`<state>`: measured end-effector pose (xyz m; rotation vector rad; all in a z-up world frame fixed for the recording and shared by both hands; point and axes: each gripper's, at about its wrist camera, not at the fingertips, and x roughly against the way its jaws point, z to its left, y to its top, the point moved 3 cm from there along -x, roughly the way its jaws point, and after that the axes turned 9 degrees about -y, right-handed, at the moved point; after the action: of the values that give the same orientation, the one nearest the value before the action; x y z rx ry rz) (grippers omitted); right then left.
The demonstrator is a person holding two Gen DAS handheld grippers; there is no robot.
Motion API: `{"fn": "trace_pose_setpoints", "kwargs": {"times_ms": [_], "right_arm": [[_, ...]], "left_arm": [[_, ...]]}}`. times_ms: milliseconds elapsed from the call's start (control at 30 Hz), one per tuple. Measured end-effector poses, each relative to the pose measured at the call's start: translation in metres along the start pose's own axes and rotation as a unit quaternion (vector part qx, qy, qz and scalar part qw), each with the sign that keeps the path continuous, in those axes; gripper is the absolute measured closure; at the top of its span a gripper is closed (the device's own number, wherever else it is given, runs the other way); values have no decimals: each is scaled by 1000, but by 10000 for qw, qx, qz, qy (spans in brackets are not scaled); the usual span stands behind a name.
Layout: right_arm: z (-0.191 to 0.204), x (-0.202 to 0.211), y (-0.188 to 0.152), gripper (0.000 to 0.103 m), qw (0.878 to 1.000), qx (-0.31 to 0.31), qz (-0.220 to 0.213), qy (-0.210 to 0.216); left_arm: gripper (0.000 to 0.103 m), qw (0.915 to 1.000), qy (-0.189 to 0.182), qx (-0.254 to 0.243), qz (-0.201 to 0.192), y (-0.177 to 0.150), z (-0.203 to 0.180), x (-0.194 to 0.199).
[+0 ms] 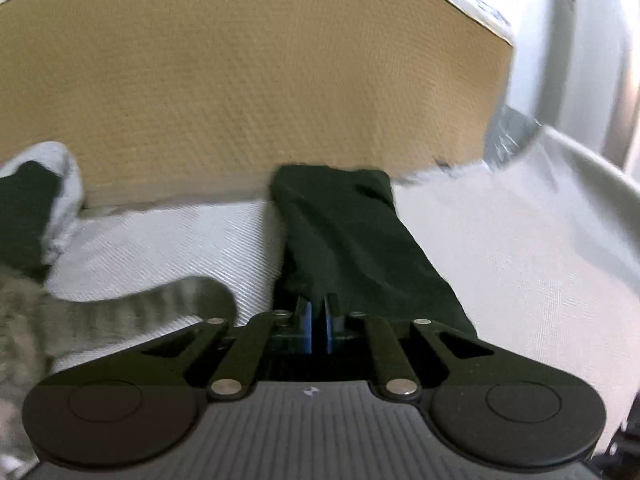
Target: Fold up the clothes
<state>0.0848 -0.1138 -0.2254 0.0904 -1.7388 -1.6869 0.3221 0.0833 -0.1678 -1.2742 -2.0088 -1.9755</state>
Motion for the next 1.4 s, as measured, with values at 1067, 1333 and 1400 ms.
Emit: {"fn": "trace_pose_setpoints", "kwargs": {"times_ms": [1067,1333,1400], "right_arm": [[12,0,-1,47,9995,241,194,32],[15,3,-1,47,9993,310,208,-21],[16,3,-1,47,9992,332,211,-33]], "left_arm": [[74,9783,320,-831,1869,-77,-19,14],[61,9840,-8,-509,1705,-69,-15,38],[54,9831,-261,-243,1797,-70,-15,37]]}}
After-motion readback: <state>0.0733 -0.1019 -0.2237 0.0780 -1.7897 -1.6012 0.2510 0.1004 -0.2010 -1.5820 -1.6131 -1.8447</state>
